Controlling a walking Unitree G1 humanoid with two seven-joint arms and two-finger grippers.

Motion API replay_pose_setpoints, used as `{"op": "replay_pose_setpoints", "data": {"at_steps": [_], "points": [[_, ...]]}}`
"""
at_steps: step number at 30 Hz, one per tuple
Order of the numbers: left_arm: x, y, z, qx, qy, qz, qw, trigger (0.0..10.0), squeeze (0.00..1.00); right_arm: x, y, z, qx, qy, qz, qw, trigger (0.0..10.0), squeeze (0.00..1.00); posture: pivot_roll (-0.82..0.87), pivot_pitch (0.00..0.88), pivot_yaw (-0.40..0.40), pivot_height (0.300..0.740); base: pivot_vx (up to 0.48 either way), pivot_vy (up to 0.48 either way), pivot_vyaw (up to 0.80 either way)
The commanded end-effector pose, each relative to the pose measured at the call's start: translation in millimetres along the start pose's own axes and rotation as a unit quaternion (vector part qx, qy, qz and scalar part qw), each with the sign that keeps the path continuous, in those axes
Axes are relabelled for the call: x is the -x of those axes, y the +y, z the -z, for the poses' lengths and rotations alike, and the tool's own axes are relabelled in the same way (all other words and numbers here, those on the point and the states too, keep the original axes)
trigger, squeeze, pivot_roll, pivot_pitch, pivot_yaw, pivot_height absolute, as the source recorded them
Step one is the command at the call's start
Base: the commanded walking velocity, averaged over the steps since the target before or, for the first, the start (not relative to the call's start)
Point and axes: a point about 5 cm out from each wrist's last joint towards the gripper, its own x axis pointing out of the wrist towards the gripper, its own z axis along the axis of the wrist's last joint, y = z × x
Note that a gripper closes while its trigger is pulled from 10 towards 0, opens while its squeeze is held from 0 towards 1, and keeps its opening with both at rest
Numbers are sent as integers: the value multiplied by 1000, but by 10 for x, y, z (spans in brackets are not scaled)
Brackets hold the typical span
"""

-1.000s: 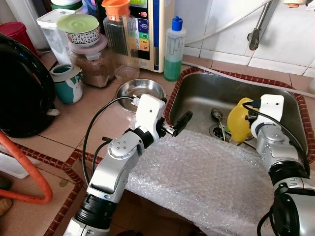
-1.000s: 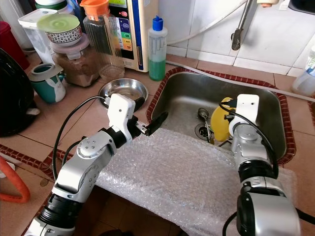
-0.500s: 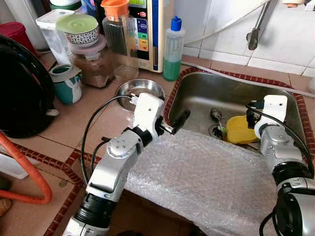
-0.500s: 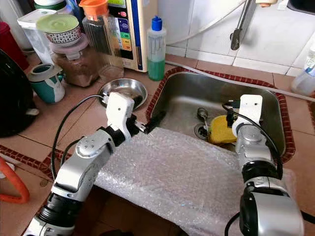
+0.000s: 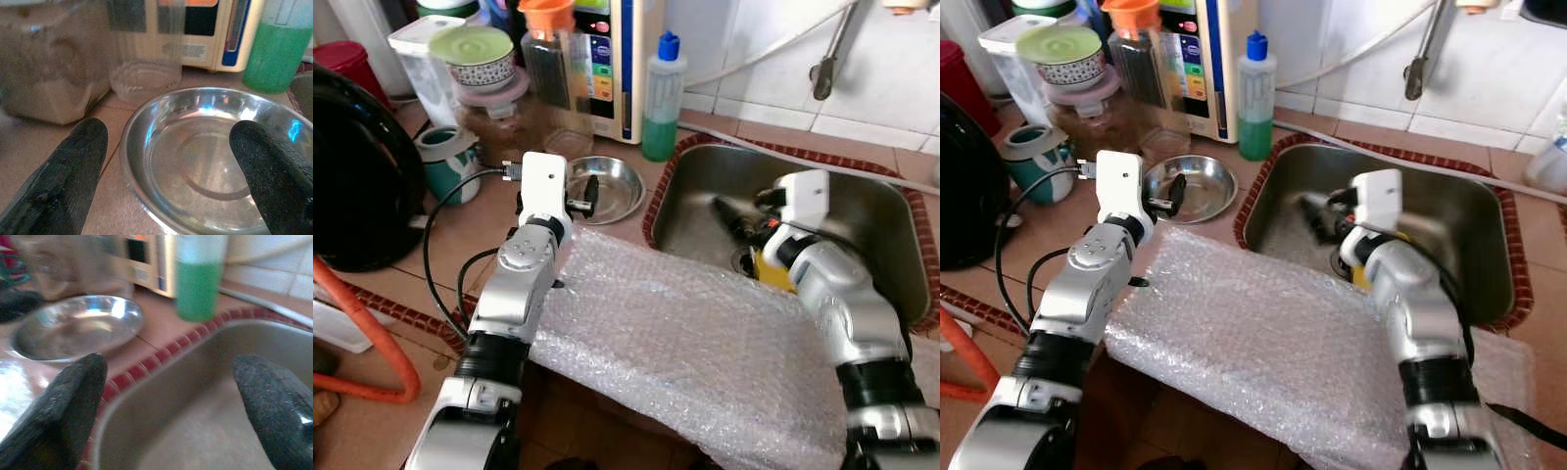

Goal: Kitchen organization

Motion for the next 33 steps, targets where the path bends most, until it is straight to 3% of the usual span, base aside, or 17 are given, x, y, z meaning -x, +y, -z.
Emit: {"op": "replay_pose_setpoints", "data": {"at_steps": [1,6,11,13,16,17,18,19,33], "points": [[-32,44,7,9,11,-11,1000,10000,0,56,47,-47,19,2,-18,1000,10000,0,-42,105,48,740,0,0,0],[-122,148,67,20,44,-34,998,10000,0,244,186,-65,46,25,-62,997,10000,0,-48,105,48,740,0,0,0],[-157,162,120,21,74,-35,996,10000,0,317,298,-91,44,33,-101,993,10000,0,-52,103,50,740,0,0,0],[-177,158,166,39,95,-33,994,10000,0,381,401,-81,53,42,-139,988,10000,0,-55,100,53,740,0,0,0],[-192,148,191,47,104,-27,993,10000,0,422,442,-70,60,51,-152,985,10000,0,-56,100,55,740,0,0,0],[-193,140,215,47,113,-23,992,3804,0,428,446,-67,60,52,-152,985,10000,0,-56,98,56,740,0,0,0],[-193,134,231,46,119,-21,992,3804,0,432,448,-65,60,53,-151,985,10000,0,-56,98,56,740,0,0,0],[-193,135,245,49,124,-21,991,0,0,432,450,-67,62,55,-150,985,10000,0,-57,98,57,740,0,0,0],[-206,209,248,68,125,-39,989,0,0,435,467,-78,70,61,-147,985,10000,0,-52,99,50,740,0,0,0]]}}
